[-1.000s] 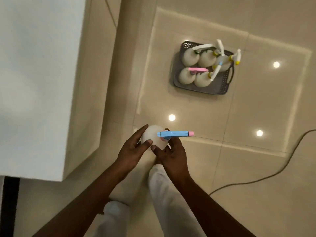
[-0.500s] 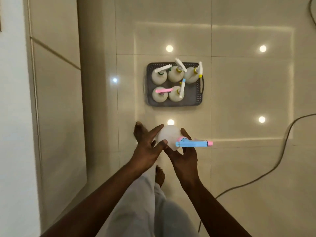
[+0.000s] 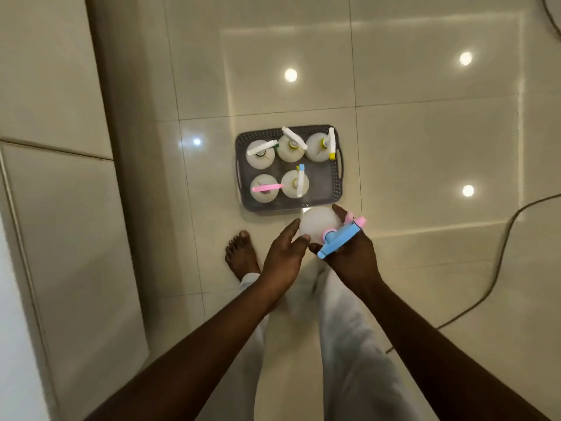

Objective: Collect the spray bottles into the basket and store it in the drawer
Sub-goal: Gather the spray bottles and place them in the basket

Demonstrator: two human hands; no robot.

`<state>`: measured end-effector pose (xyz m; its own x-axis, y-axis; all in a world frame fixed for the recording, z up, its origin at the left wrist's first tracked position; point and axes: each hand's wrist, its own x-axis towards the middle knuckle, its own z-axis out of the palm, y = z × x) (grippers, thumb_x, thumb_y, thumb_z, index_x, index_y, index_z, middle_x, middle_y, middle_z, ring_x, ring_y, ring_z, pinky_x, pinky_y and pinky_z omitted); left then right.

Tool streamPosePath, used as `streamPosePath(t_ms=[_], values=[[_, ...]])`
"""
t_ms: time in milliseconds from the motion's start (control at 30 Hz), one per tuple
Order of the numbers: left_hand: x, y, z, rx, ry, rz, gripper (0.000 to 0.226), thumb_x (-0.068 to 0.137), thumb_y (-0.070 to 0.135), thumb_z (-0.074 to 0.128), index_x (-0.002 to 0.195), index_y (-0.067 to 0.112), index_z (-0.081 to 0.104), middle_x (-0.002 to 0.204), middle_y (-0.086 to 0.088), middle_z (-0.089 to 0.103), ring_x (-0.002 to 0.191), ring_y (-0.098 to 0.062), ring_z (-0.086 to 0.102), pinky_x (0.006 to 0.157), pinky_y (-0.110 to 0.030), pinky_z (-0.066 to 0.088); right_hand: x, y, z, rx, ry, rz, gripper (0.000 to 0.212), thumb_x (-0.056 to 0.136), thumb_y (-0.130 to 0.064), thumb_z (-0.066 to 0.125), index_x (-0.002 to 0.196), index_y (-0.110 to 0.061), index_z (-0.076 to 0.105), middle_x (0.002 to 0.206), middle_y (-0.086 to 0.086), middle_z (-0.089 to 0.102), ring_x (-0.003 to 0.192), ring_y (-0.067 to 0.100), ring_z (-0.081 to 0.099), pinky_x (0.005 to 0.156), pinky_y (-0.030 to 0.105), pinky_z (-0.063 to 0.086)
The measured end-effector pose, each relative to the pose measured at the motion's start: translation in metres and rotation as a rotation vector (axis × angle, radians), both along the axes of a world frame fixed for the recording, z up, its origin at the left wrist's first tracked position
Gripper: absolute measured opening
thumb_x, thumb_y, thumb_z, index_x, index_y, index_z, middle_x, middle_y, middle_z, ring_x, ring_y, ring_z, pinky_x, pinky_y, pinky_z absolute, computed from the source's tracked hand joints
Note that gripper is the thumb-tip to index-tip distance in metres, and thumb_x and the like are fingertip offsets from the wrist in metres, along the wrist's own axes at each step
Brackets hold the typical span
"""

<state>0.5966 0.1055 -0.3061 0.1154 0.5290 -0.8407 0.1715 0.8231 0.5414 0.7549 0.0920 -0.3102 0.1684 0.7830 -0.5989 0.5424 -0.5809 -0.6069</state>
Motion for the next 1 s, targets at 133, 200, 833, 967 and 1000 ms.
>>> streamPosePath(t_ms=[133,200,833,967,1000], values=[[0.03,0.013,-0.028,-0.057,-0.043,0.147,0.035,0.106,0.026,0.052,0.14,0.026,0.06,0.136,0.003,0.067,0.129,-0.02,0.062,0.114,-0.046,0.048,0.037,0.023,-0.031,0.005,0.077,0.095,0.076,0.079,-0.021,0.093,0.144,-0.017,0.056,0.126,-0.005,0.068,0.112,0.008,0.062,0.107,0.037,0.054],[0.046,0.02,-0.043,-0.057,-0.021,0.184,0.034,0.106,0.028,0.052,0.138,0.028,0.061,0.133,0.005,0.067,0.127,-0.019,0.063,0.114,-0.045,0.049,0.054,0.033,-0.05,-0.019,0.092,0.16,0.066,0.086,-0.016,0.086,0.144,-0.011,0.056,0.127,-0.001,0.068,0.106,0.005,0.062,0.11,0.042,0.054],[0.15,0.078,-0.2,-0.108,0.08,0.513,0.038,0.107,0.025,0.05,0.14,0.01,0.059,0.132,-0.01,0.069,0.118,-0.025,0.067,0.11,-0.045,0.051,0.122,0.113,-0.219,-0.033,0.025,0.447,0.077,0.086,-0.044,0.069,0.149,-0.003,0.052,0.147,0.02,0.062,0.138,0.039,0.057,0.125,0.057,0.032],[0.153,0.083,-0.222,-0.15,0.125,0.548,0.042,0.105,0.028,0.053,0.139,0.003,0.058,0.134,-0.017,0.066,0.122,-0.03,0.065,0.11,-0.046,0.051,0.125,0.12,-0.246,0.047,-0.159,0.643,0.078,0.09,-0.055,0.067,0.154,-0.015,0.049,0.156,0.007,0.056,0.152,0.029,0.044,0.133,0.052,0.01],[0.153,0.084,-0.227,-0.176,0.137,0.559,0.043,0.105,0.03,0.054,0.139,0.003,0.057,0.135,-0.018,0.065,0.123,-0.031,0.064,0.112,-0.047,0.05,0.125,0.121,-0.25,0.074,-0.187,0.668,0.079,0.09,-0.055,0.069,0.157,-0.017,0.046,0.159,0.004,0.053,0.155,0.027,0.039,0.134,0.051,0.007]])
